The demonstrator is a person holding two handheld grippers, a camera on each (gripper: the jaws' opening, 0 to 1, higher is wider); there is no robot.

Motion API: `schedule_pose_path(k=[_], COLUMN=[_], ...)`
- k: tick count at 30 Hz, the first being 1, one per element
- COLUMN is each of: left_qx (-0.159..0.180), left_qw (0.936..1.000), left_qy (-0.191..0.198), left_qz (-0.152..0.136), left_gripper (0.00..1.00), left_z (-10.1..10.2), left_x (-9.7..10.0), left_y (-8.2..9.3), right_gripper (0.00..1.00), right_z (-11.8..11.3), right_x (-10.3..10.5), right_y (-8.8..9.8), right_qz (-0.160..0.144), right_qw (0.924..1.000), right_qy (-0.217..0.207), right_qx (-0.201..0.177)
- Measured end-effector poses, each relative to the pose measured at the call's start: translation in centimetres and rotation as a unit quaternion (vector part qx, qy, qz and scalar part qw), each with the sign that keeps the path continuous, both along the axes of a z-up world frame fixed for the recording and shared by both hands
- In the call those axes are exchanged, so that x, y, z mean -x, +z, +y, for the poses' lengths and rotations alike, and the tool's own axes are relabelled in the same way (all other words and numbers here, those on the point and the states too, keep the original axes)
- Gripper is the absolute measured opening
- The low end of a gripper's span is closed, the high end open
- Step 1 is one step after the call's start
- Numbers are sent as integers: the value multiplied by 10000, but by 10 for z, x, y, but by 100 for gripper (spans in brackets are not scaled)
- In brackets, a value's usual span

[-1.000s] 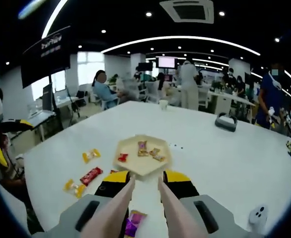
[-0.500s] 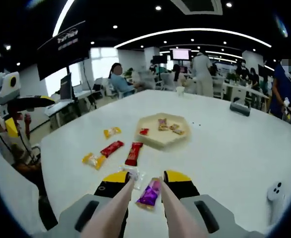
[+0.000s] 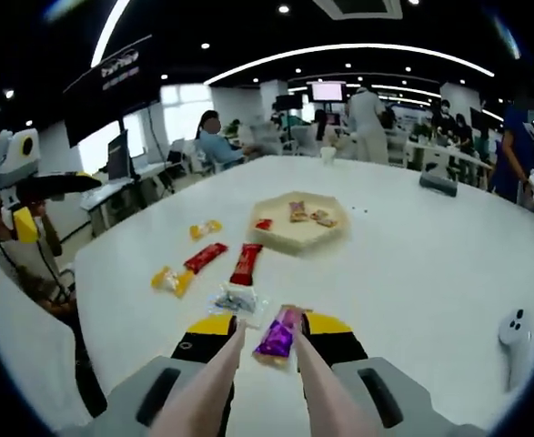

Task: Place the target food into the container with the food tongs after gripping and lifting it, then release it inside without dropping or visibly crushing the food.

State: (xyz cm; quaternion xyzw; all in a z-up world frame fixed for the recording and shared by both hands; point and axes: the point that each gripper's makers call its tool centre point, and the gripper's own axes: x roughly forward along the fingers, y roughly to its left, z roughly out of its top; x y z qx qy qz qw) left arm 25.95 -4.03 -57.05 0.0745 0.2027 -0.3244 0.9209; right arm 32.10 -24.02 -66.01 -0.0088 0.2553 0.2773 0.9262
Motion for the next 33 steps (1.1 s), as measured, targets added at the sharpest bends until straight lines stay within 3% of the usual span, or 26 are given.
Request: schedule_pose_path(k=[5, 7, 10, 12, 13, 14, 16, 18, 20, 22, 24, 28, 30, 33], left_qx=[397, 384, 455, 442, 464, 412, 235, 249, 191, 142, 117, 160, 308, 206], left_qw=[9989, 9989, 9985, 9985, 9979, 9965, 9951, 9973, 9981, 9979, 9985, 9986, 9982, 9985], left_qy=[230, 275, 235, 269, 307, 299, 254, 328, 399, 449, 517, 471, 506, 503], left_qz=[-48, 15, 197, 169, -325, -662, -930, -609, -430, -441, -137, -187, -95, 8], left_gripper=[99, 99, 89, 93, 100, 100, 100, 100, 100, 100, 100, 100, 100, 99], left_z=[4, 6, 6, 8, 10, 12, 16, 18, 23, 28, 31, 32, 31, 32], left_x=[-1, 2, 6, 6, -2, -5, -6, -4, -5, -7, -3, 0, 3, 5], left_y=[-6, -13, -18, -16, -5, 1, 5, -3, -10, -14, -20, -24, -26, -30], right_gripper=[28, 28, 28, 28, 28, 28, 28, 28, 28, 27, 27, 27, 27, 28], right_z=[10, 11, 14, 20, 23, 28, 35, 41, 48, 52, 57, 64, 64, 57], right_x=[-5, -8, -17, -22, -25, -29, -35, -38, -43, -46, -47, -47, -49, -53], right_y=[-13, -13, -15, -13, -13, -14, -16, -17, -15, -17, -17, -27, -26, -23], right_qz=[82, 71, 113, 133, 110, 105, 143, 161, 129, 157, 148, 173, 176, 170], right_qw=[9991, 9991, 9992, 9993, 9992, 9990, 9985, 9980, 9974, 9970, 9963, 9909, 9911, 9925], right_qy=[348, 354, 320, 324, 338, 403, 498, 580, 670, 720, 812, 1224, 1216, 1100], right_qx=[224, 233, 221, 156, 157, 178, 177, 200, 231, 234, 246, 526, 516, 508])
